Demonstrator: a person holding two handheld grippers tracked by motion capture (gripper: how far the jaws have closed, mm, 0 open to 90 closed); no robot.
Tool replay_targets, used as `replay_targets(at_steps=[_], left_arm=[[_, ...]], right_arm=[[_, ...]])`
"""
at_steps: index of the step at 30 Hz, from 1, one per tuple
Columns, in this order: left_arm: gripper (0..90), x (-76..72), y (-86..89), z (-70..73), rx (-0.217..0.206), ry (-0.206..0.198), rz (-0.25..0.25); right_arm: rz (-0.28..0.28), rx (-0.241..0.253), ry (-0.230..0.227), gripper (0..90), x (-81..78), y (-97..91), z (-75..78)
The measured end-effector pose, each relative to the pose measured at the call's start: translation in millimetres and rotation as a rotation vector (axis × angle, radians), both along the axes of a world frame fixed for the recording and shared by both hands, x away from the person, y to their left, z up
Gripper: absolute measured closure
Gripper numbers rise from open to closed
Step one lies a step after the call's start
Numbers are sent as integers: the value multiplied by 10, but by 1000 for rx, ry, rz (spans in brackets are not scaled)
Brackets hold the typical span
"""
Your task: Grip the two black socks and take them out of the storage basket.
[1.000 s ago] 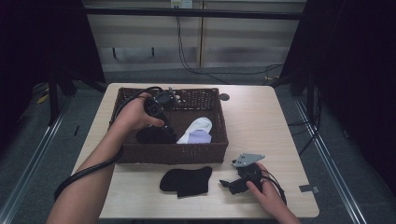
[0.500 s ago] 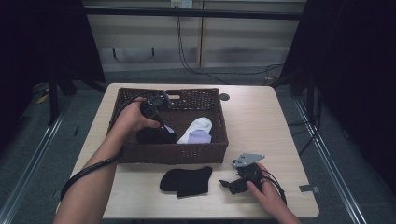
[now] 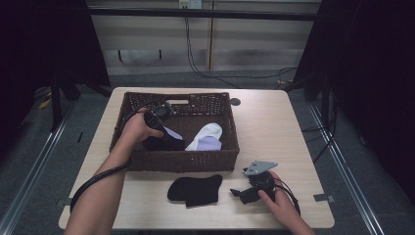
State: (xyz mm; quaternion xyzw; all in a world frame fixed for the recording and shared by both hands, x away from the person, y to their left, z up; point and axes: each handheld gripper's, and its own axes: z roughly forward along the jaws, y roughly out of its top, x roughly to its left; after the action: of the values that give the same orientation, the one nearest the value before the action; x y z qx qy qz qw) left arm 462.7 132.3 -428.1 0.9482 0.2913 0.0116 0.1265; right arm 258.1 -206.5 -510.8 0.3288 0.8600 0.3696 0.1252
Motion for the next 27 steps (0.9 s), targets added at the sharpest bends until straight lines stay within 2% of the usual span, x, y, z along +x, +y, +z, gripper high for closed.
replay_targets(at_steps=[2, 7, 9, 10, 11, 12, 14, 16, 19, 20, 21, 22, 27], left_arm=[[335, 2, -24, -68, 6, 15, -26], [420, -7, -68, -158, 24, 38, -45], [536, -14, -84, -192, 61, 53, -49], [580, -12, -86, -198, 91, 73, -64], [653, -18, -88, -215, 97, 79, -53], [711, -20, -80, -229, 116, 109, -42], [738, -19, -69, -243, 122, 131, -24], [783, -22, -64, -243, 123, 136, -9], [795, -29, -71, -209, 128, 131, -6], [802, -33, -71, -189, 117, 131, 2], [805, -38, -71, -121, 100, 136, 3], [806, -38, -71, -121, 100, 136, 3], [807, -53, -79, 118, 80, 125, -8]], right_arm=[[1, 0, -2, 81, 1, 0, -1], [-1, 1, 1, 81, -1, 1, 0], [-1, 0, 1, 81, -2, 0, 0], [-1, 0, 1, 81, -2, 1, 0], [-1, 0, 1, 80, -2, 0, 0], [-1, 0, 1, 81, -2, 0, 0], [-1, 0, 1, 81, -3, 0, 0], [-1, 0, 1, 81, -2, 0, 0], [-2, -1, 0, 80, -3, 0, 0], [-2, 0, 0, 81, -3, 0, 0], [-2, 0, 0, 81, -3, 0, 0], [0, 0, 0, 81, -2, 0, 0], [0, 0, 1, 81, -2, 0, 0]])
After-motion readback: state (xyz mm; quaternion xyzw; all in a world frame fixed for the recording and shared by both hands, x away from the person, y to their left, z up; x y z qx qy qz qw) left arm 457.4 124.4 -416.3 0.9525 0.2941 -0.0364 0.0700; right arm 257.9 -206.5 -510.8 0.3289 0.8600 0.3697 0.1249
